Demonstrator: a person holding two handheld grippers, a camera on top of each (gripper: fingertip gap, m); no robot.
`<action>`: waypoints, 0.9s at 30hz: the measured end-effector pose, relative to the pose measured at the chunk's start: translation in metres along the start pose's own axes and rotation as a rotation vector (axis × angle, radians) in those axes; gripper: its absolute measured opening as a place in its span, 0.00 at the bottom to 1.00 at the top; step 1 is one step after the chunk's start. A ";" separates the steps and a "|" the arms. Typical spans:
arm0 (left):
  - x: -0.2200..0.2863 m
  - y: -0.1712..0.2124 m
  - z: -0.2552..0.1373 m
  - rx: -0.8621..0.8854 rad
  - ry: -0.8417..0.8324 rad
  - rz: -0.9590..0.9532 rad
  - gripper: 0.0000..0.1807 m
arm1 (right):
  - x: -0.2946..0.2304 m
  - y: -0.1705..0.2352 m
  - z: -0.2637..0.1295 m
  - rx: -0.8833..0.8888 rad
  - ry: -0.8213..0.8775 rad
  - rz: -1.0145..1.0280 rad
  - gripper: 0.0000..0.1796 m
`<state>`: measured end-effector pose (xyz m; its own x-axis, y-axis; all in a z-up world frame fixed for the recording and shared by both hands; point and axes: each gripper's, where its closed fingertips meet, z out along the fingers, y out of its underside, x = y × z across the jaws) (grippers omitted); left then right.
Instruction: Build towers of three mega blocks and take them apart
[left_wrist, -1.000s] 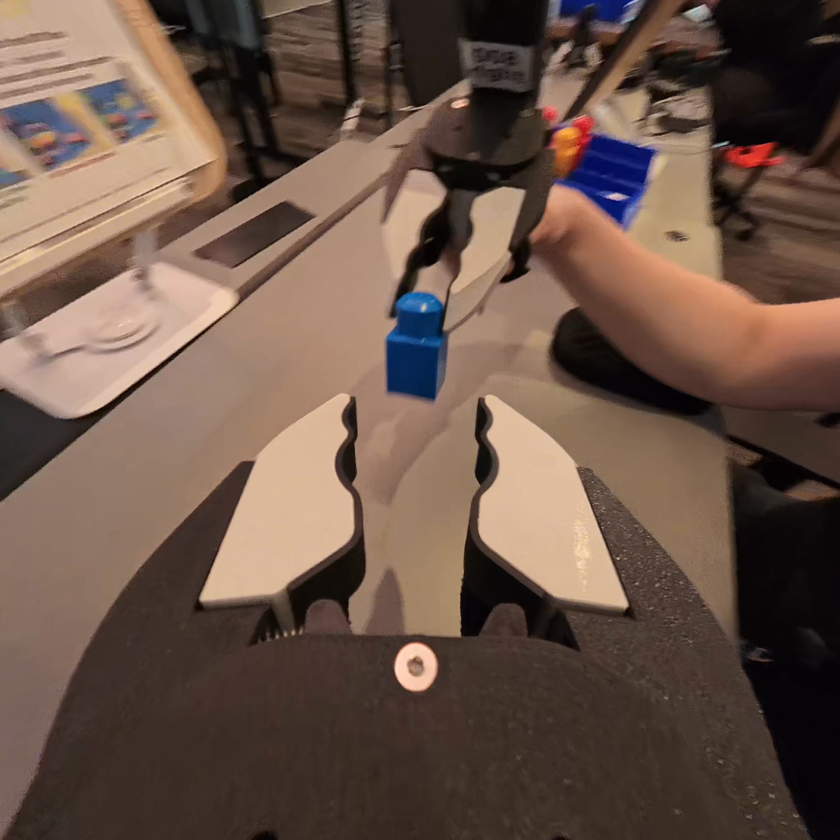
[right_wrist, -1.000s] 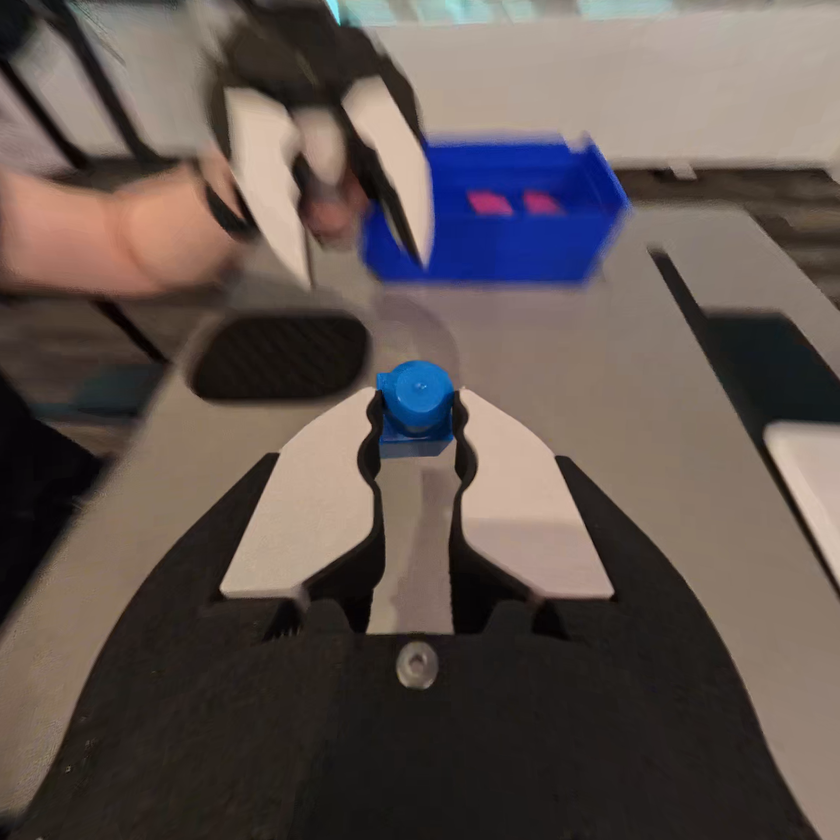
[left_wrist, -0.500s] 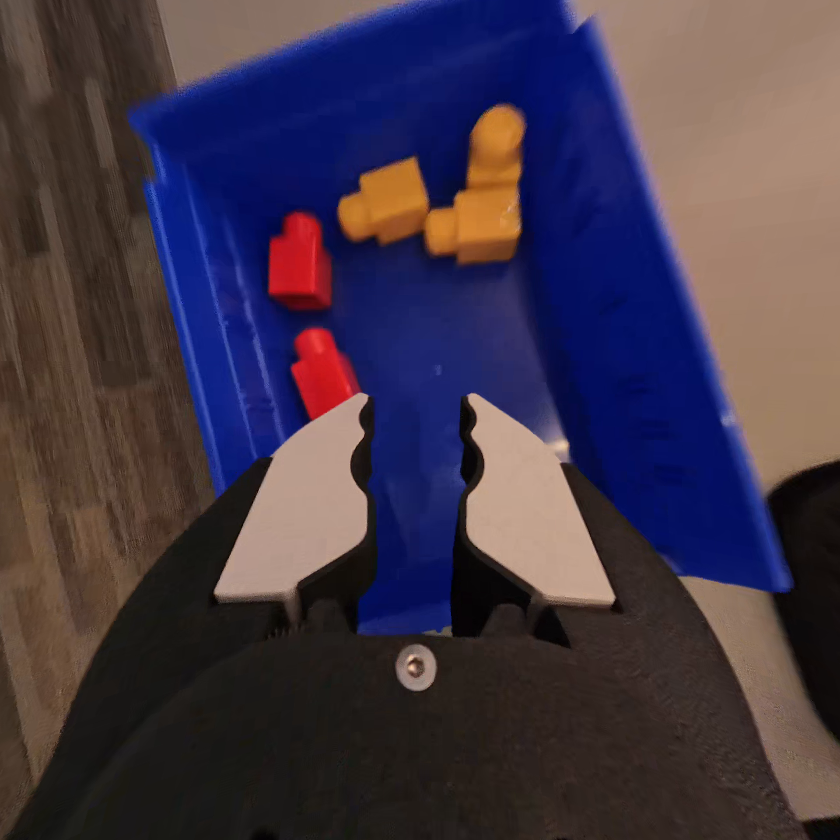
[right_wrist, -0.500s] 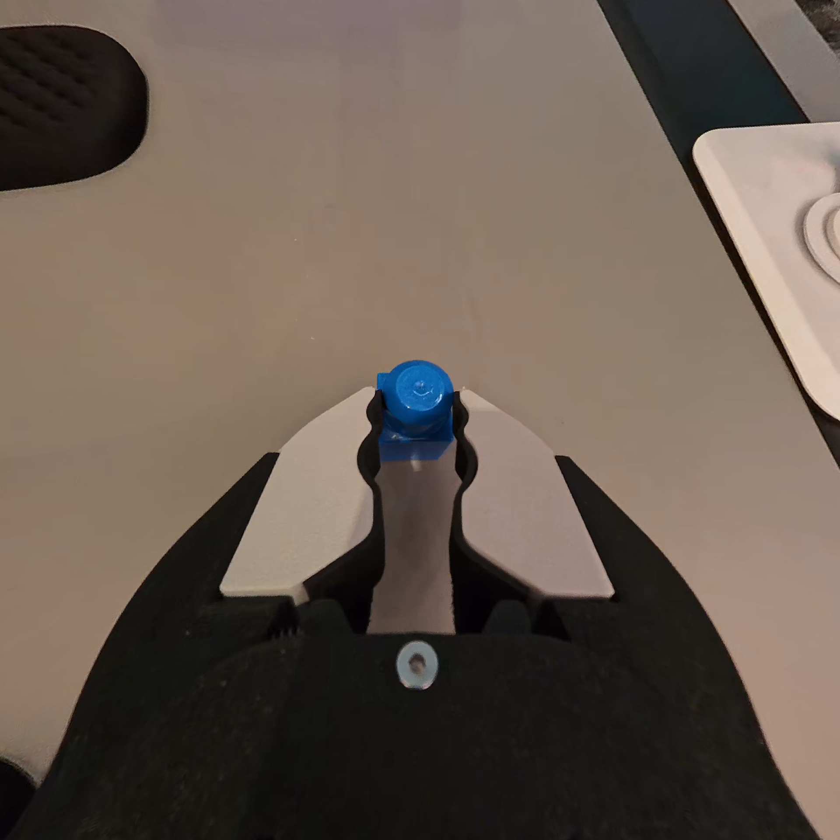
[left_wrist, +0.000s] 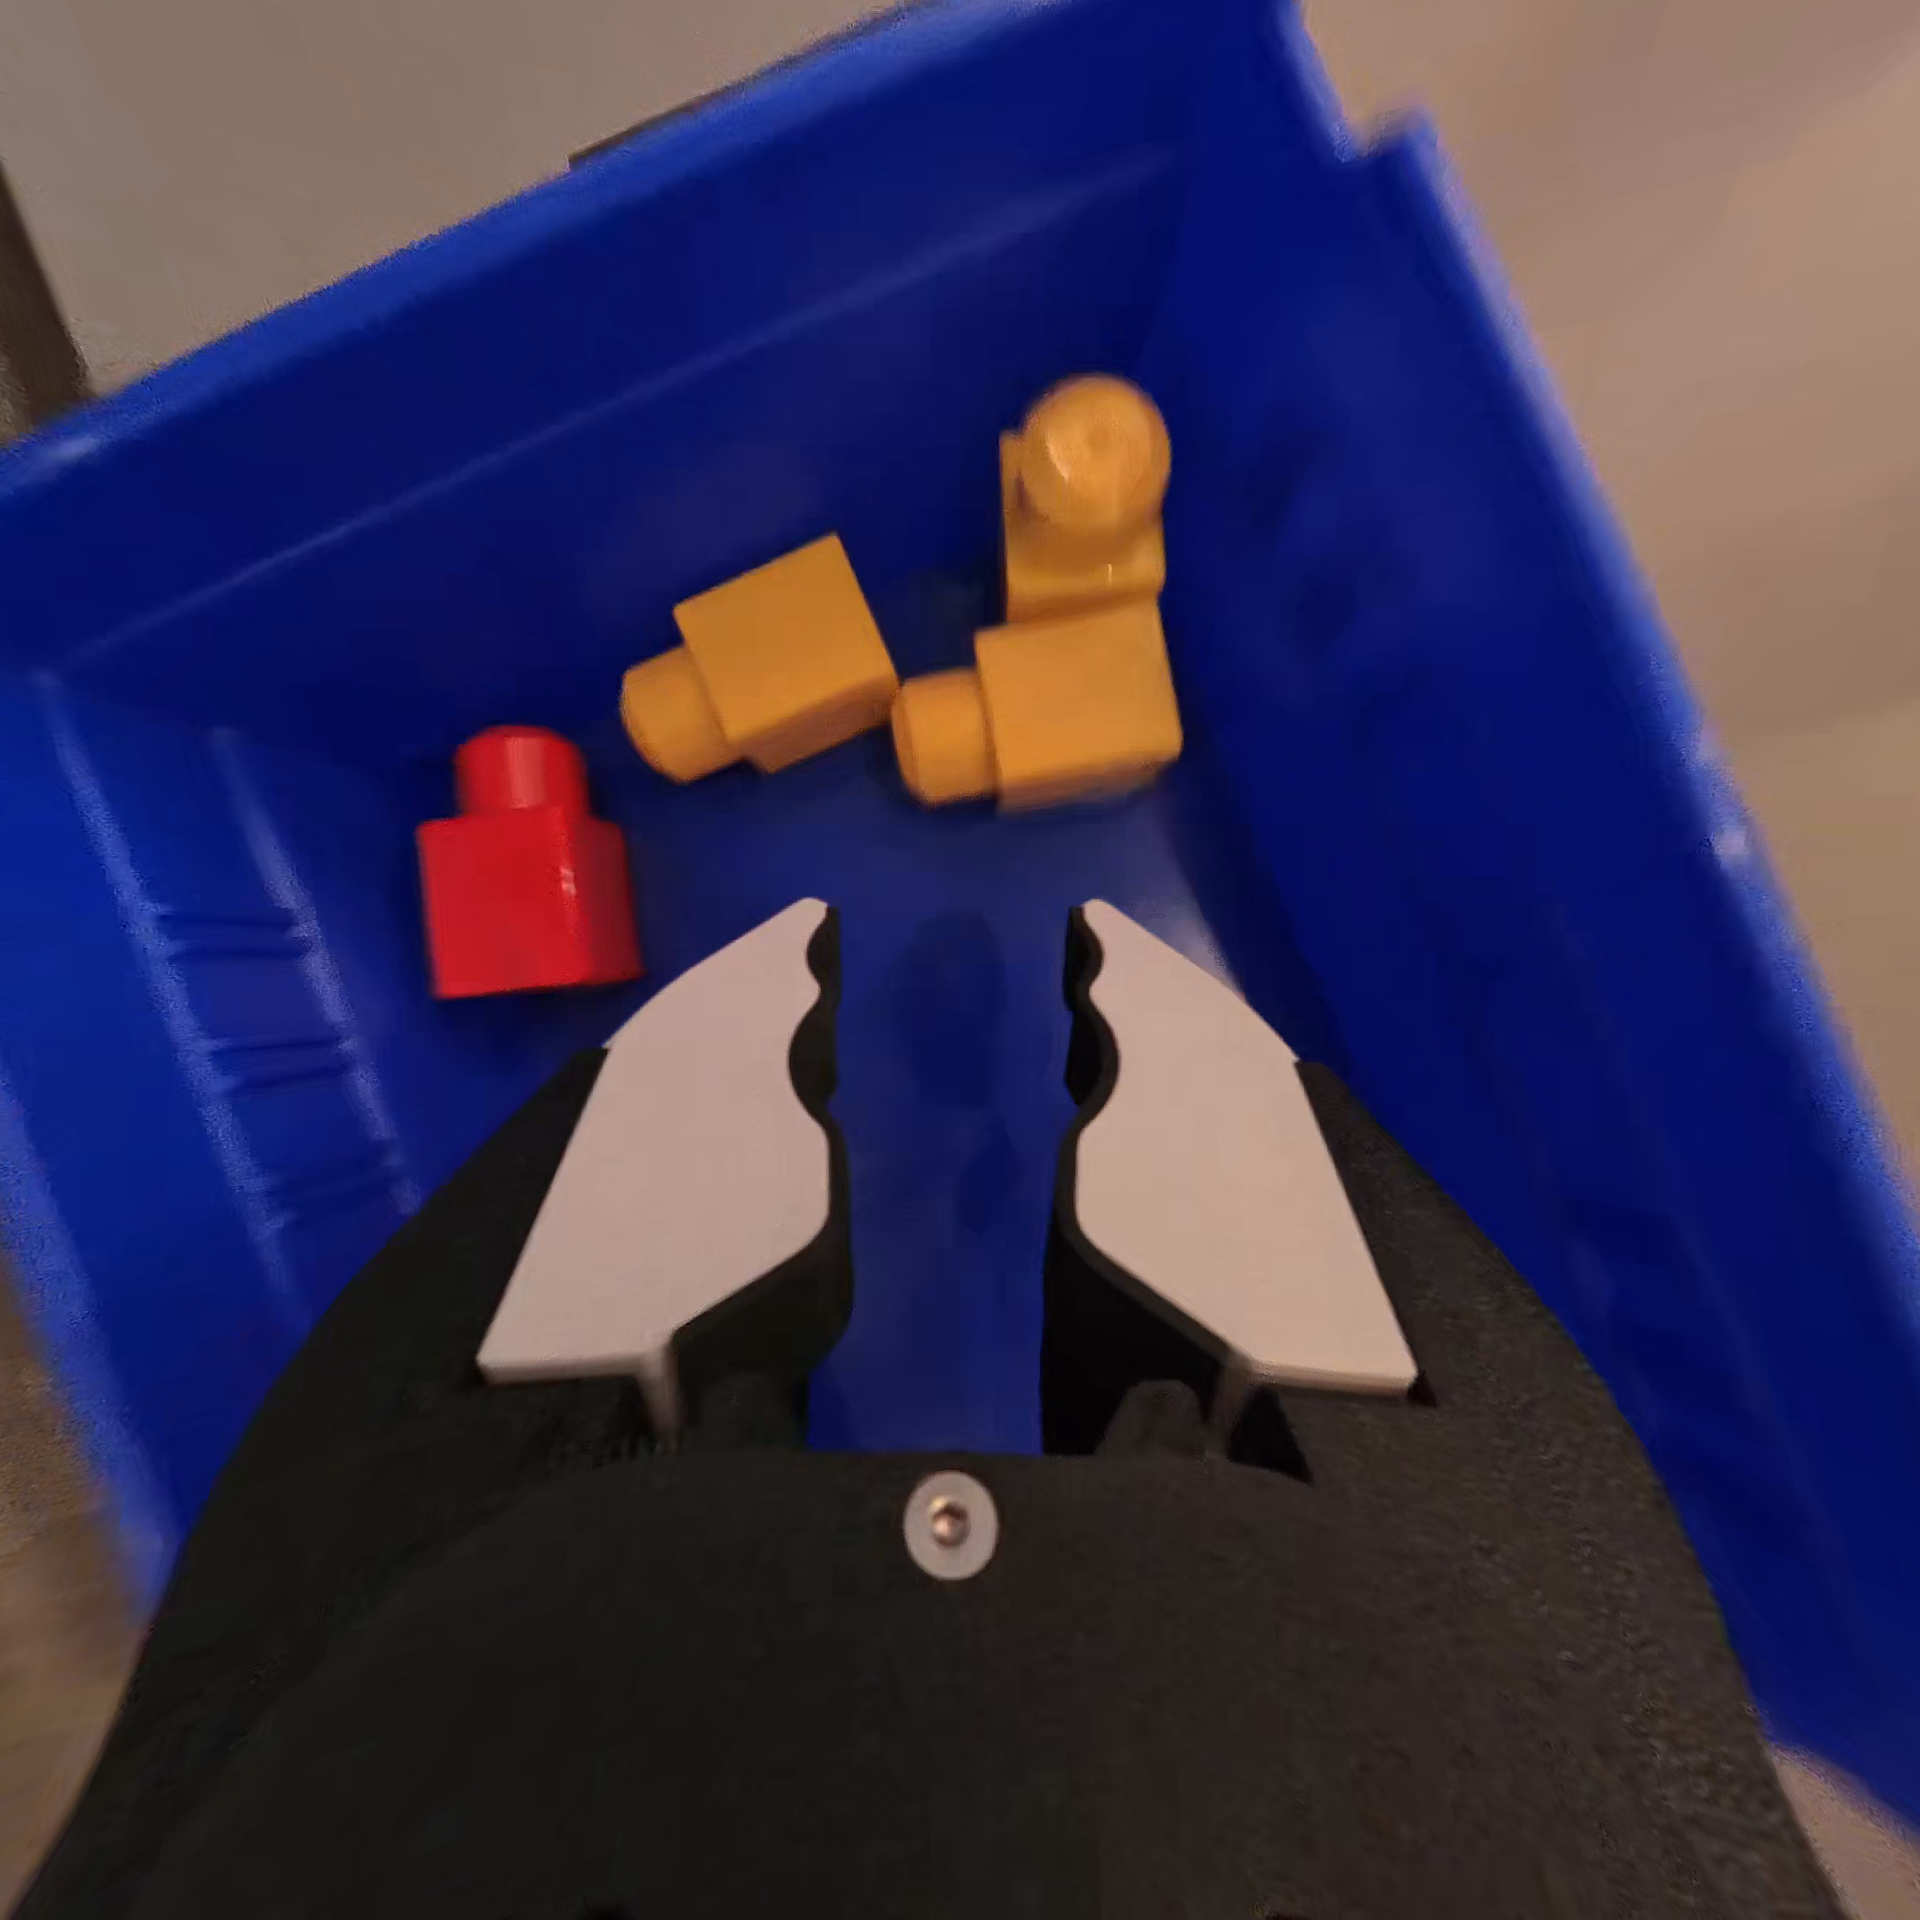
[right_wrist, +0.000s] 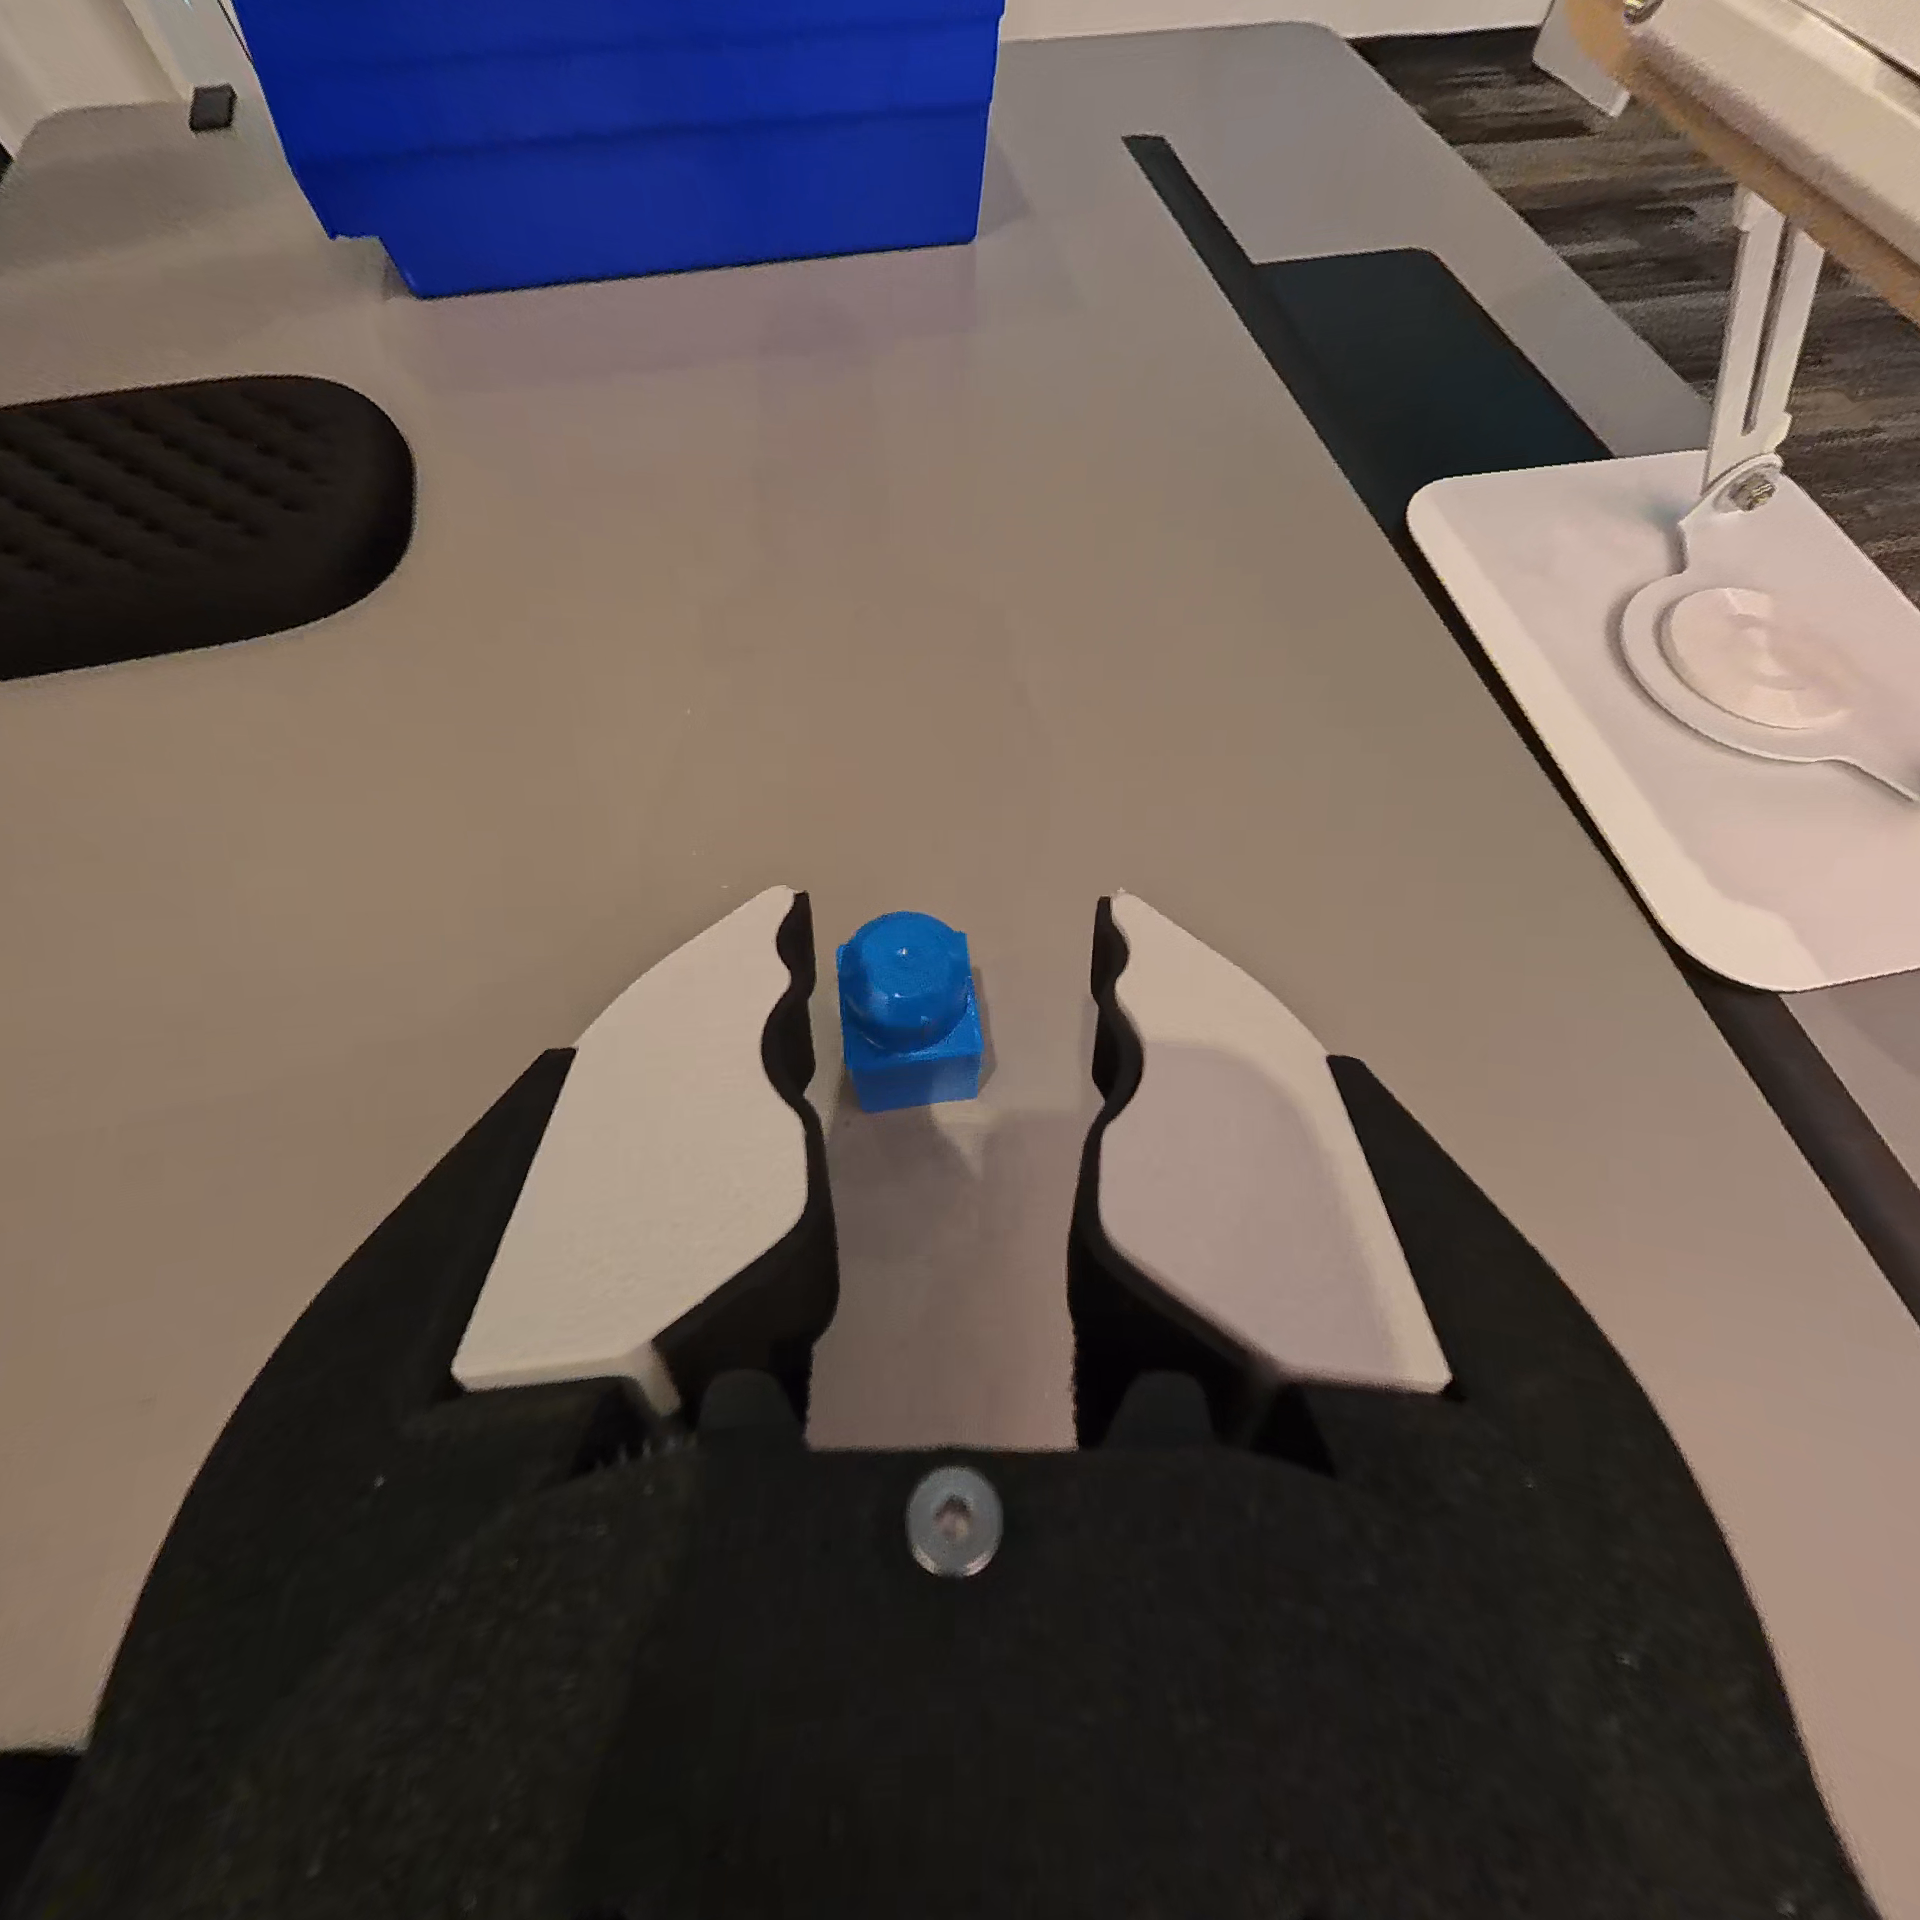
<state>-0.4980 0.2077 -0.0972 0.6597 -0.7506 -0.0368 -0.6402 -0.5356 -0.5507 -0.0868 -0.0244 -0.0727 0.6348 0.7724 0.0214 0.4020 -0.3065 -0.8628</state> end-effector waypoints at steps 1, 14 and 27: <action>0.003 -0.009 0.004 0.029 0.063 -0.118 0.21 | 0.001 0.002 -0.001 -0.005 0.005 0.006 0.28; -0.007 -0.018 0.045 0.003 0.121 -0.761 0.26 | -0.002 0.019 0.009 -0.131 0.010 -0.009 0.28; 0.011 -0.019 0.054 -0.047 0.303 -1.020 0.24 | -0.005 0.020 0.007 -0.161 -0.004 -0.029 0.25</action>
<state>-0.4570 0.2302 -0.1323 0.7713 -0.0002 0.6365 0.1409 -0.9751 -0.1711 -0.0869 -0.0305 -0.0934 0.6187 0.7845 0.0429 0.5213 -0.3690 -0.7695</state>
